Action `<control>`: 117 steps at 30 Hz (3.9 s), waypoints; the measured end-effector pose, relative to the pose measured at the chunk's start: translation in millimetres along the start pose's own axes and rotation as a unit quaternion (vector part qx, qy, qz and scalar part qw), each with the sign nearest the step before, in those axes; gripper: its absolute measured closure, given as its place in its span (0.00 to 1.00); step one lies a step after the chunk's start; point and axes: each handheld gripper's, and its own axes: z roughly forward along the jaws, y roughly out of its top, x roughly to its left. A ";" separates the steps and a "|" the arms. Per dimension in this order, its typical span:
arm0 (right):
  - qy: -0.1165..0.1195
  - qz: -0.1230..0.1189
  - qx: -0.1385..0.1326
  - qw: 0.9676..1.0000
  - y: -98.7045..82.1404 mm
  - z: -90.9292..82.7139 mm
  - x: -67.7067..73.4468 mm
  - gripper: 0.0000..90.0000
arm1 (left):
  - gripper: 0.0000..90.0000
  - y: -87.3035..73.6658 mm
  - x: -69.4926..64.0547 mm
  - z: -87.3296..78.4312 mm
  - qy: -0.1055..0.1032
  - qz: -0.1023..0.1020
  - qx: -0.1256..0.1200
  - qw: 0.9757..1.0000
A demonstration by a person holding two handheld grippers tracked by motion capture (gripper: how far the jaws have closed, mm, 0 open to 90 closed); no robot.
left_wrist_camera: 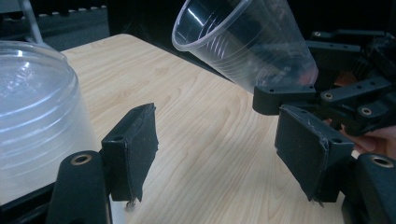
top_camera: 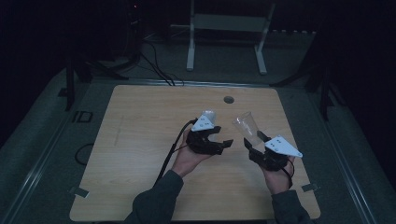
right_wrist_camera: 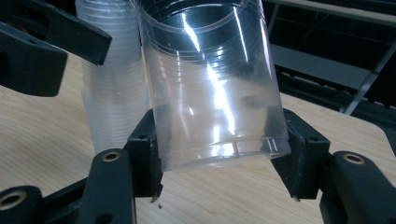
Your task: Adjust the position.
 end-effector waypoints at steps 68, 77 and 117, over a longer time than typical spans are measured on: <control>0.010 0.005 -0.057 0.998 -4.7 -4.8 19.0 0.46 | 0.21 21.8 -11.9 25.2 -0.065 -0.076 -0.031 0.994; 0.014 0.002 -0.053 0.998 -6.3 -3.1 20.6 0.46 | 0.21 21.6 -8.3 28.6 -0.076 -0.108 -0.044 0.990; 0.065 -0.024 -0.009 0.998 -3.7 2.9 16.0 0.37 | 0.38 18.9 -9.7 23.0 -0.083 -0.100 -0.064 0.989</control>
